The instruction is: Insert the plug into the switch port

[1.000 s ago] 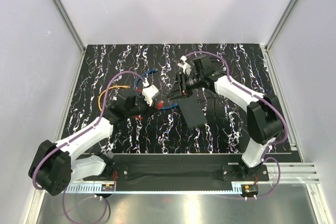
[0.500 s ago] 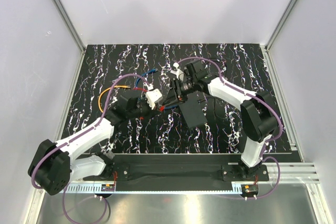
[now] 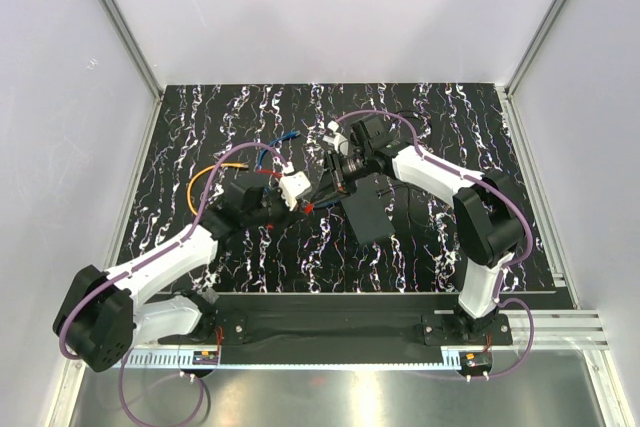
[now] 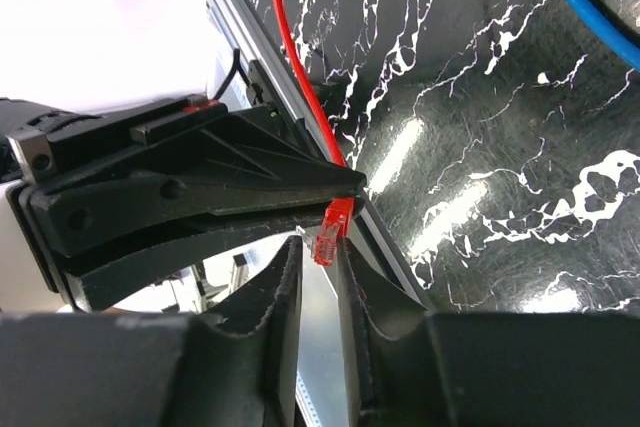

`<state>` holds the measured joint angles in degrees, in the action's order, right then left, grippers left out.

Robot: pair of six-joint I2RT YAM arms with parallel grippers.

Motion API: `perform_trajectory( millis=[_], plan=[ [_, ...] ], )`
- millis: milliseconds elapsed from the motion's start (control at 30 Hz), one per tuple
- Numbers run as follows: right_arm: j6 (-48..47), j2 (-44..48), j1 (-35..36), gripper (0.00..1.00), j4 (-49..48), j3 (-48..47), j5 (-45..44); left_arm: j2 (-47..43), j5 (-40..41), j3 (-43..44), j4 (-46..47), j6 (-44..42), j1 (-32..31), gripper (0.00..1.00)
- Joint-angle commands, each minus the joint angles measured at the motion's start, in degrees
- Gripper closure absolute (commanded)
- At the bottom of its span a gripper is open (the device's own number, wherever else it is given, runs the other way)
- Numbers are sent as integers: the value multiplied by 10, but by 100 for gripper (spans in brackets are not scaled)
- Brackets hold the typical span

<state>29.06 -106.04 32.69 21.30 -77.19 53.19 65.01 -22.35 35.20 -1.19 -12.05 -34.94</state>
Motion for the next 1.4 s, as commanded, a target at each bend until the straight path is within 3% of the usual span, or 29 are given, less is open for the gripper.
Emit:
perform_trajectory(
  millis=[0,33,67,100,167,267,333,433,733,867,900,933,1000,1133,1367],
  plan=[
    [-11,0,11,76,-5,-24,-3,-1,-16,15,34,-11,-8,100],
    [-28,2,15,89,9,-26,-13,-2,-16,15,34,-10,-9,100],
    [-28,2,15,89,9,-26,-13,-2,-16,15,35,-10,-9,100],
    [-35,3,16,96,10,-28,-15,-1,-16,15,36,-9,-8,100],
    [-36,4,16,95,13,-27,-17,-1,-17,17,35,-9,-8,100],
    [-37,7,16,65,14,-25,-19,-2,-20,16,31,-10,-9,100],
    [-37,7,16,52,15,-25,-19,-2,-22,15,29,-15,-9,100],
    [-35,6,15,51,15,-29,-21,-4,-26,14,28,-15,-9,100],
    [-36,4,14,72,15,-29,-16,-1,-26,15,29,-17,-10,100],
    [-36,6,14,89,11,-25,-17,2,-30,16,32,-15,-10,100],
    [-35,4,14,97,11,-26,-15,2,-30,18,32,-12,-10,100],
    [-34,4,15,100,9,-26,-15,4,-31,22,29,-10,-9,95],
    [-27,7,15,100,3,-21,-16,5,-32,29,25,-4,-10,87],
    [-12,18,12,100,-26,-2,-12,7,-32,41,22,2,-9,80],
    [19,24,7,100,-49,15,-1,19,-24,43,35,7,-9,78]
  ],
)
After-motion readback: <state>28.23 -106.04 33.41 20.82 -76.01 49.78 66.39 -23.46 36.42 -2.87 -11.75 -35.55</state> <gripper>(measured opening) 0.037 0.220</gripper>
